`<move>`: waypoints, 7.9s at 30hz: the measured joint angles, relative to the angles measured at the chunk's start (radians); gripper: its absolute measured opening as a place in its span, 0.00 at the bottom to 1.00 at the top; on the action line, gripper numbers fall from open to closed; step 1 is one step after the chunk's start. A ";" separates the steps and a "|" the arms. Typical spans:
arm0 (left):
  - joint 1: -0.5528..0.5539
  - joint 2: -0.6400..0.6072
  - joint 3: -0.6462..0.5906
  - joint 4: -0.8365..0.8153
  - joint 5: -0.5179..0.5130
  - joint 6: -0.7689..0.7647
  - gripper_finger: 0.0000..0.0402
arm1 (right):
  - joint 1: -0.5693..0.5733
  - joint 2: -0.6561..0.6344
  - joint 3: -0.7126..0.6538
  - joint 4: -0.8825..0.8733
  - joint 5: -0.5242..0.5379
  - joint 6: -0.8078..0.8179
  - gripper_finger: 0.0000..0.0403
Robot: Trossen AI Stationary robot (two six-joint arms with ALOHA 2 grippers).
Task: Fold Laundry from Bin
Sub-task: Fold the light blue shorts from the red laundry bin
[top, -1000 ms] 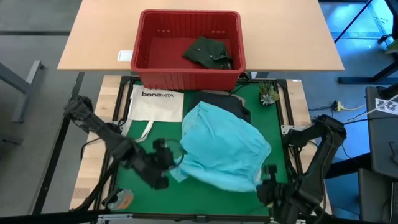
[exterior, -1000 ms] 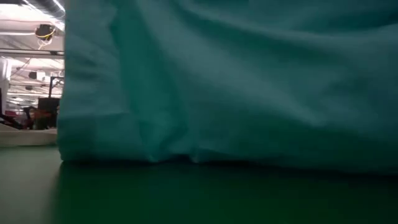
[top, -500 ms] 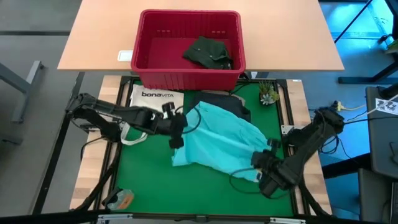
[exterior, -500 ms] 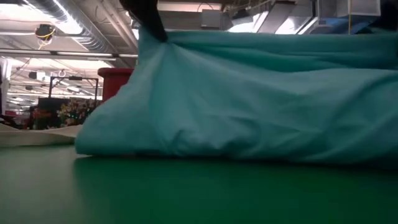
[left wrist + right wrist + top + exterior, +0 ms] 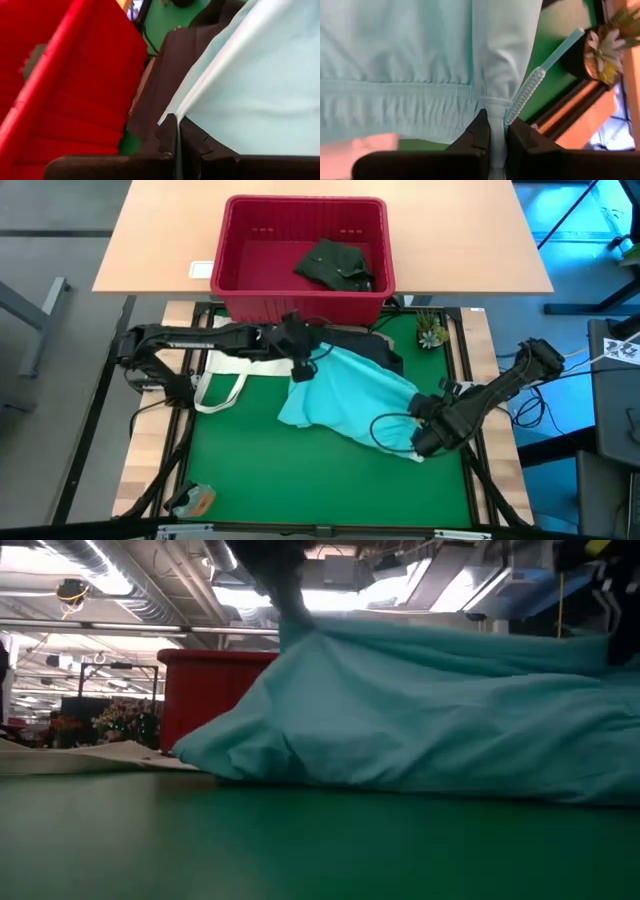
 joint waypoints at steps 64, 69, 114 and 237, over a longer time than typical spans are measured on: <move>0.052 0.161 0.000 0.192 0.252 0.110 0.30 | -0.114 -0.003 -0.115 0.161 0.267 -0.223 0.62; 0.016 0.161 0.000 0.179 0.257 0.096 0.27 | -0.155 -0.003 -0.115 0.275 0.338 -0.318 0.62; -0.166 0.161 0.000 0.180 0.215 0.095 0.22 | -0.857 0.019 -0.114 0.594 0.082 -0.920 0.62; -0.411 0.465 -0.007 -0.238 0.113 -0.445 0.63 | 0.261 0.259 0.013 0.524 -0.023 -0.184 0.62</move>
